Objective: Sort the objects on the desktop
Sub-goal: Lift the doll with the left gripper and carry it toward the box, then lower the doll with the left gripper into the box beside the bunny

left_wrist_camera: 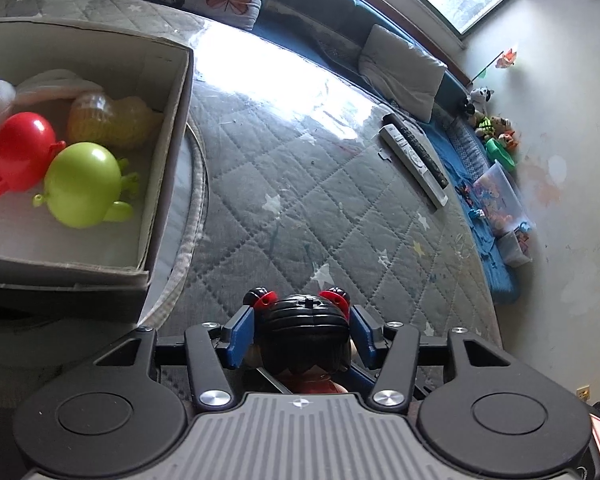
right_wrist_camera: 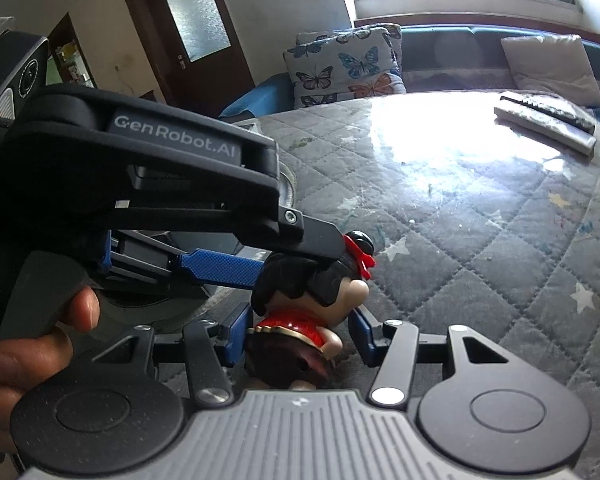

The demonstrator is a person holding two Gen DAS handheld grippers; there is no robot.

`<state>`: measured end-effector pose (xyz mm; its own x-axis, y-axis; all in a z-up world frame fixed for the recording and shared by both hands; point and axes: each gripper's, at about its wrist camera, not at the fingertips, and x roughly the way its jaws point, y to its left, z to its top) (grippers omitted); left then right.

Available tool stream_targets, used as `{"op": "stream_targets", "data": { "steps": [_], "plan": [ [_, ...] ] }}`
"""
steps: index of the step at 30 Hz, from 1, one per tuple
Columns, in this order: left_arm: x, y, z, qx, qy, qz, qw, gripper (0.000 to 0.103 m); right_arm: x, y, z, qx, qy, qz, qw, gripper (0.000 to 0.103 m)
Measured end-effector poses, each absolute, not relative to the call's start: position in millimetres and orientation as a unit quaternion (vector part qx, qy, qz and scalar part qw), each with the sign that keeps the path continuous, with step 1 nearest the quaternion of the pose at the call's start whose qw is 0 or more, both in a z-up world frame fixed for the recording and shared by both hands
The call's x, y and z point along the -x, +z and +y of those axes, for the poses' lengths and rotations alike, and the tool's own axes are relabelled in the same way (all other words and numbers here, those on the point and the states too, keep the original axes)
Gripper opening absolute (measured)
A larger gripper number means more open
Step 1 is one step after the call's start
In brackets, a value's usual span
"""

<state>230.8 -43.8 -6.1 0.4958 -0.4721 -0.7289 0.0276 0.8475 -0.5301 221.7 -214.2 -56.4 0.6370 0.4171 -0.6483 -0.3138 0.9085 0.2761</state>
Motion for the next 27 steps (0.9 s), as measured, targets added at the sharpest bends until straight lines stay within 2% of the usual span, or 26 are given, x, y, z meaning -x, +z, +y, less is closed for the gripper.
{"op": "stream_targets", "data": {
  "steps": [6,13,19,27],
  "plan": [
    [-212,29,-24,0.245,-0.154,0.427,0.856,0.055,-212,-21,-199,-0.032,0.224,0.336,0.914,0.053],
    [-205,66,37,0.277,-0.105,0.366,0.882,0.055,-232,18,-149,0.002,0.298,0.291,0.909,0.053],
    [-212,68,101,0.304,-0.048,0.345,0.887,0.055,-265,23,-89,0.009,0.37,0.288,0.883,0.053],
    [-221,37,173,0.351,0.006,0.357,0.866,0.055,-296,-3,-23,0.026,0.428,0.319,0.845,0.053]
  ]
}}
